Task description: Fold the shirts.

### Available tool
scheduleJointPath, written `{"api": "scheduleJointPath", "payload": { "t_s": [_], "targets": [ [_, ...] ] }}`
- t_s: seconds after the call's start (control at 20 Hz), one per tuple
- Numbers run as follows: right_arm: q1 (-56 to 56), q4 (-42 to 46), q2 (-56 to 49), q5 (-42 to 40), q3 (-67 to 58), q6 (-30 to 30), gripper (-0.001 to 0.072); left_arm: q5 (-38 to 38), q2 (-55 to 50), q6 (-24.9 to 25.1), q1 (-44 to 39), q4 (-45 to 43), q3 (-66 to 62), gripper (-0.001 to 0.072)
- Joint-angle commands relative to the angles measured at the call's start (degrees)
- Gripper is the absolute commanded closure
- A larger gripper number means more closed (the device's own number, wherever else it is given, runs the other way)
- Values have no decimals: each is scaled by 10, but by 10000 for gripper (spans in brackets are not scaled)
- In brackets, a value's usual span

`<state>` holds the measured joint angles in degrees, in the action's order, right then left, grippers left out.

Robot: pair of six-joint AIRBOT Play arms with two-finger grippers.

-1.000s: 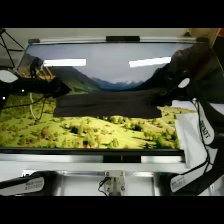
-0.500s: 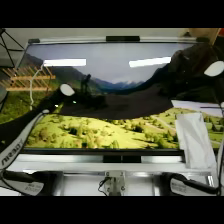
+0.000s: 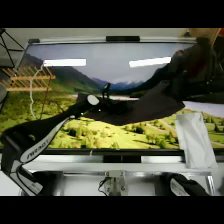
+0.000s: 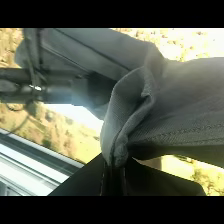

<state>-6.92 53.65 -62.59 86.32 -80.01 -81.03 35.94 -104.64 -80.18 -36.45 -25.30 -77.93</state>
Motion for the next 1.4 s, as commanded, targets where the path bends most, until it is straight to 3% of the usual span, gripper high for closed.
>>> {"api": "scheduleJointPath", "payload": {
  "t_s": [0.0,0.15,0.35,0.6,0.75,0.8,0.9,1.0,1.1,1.2,1.35],
  "targets": [
    [2,-23,0,-20,0,-25,660,5,-15,1,8,16,-23,668],
    [22,-63,-31,-63,0,-28,660,78,26,18,97,-16,-23,670],
    [122,-75,-100,-169,0,-28,660,129,166,17,238,-141,-23,670],
    [282,-116,-223,-341,-5,-9,660,185,361,17,429,-153,-23,669],
    [357,-119,-319,-405,-32,-35,659,233,450,17,511,-153,-23,669],
    [376,-125,-349,-428,-42,-50,616,246,473,18,526,-153,-23,668],
    [395,-198,-399,-455,-63,-46,160,270,507,17,539,-164,-23,668],
    [392,-282,-419,-424,-79,19,150,286,529,17,539,-177,-15,668],
    [364,-256,-404,-362,-87,38,150,287,536,17,539,-177,2,668],
    [318,-168,-369,-300,-87,13,151,286,534,17,539,-177,23,668],
    [234,104,-310,-174,-87,-81,150,284,534,17,539,-177,62,668]
  ]
}}
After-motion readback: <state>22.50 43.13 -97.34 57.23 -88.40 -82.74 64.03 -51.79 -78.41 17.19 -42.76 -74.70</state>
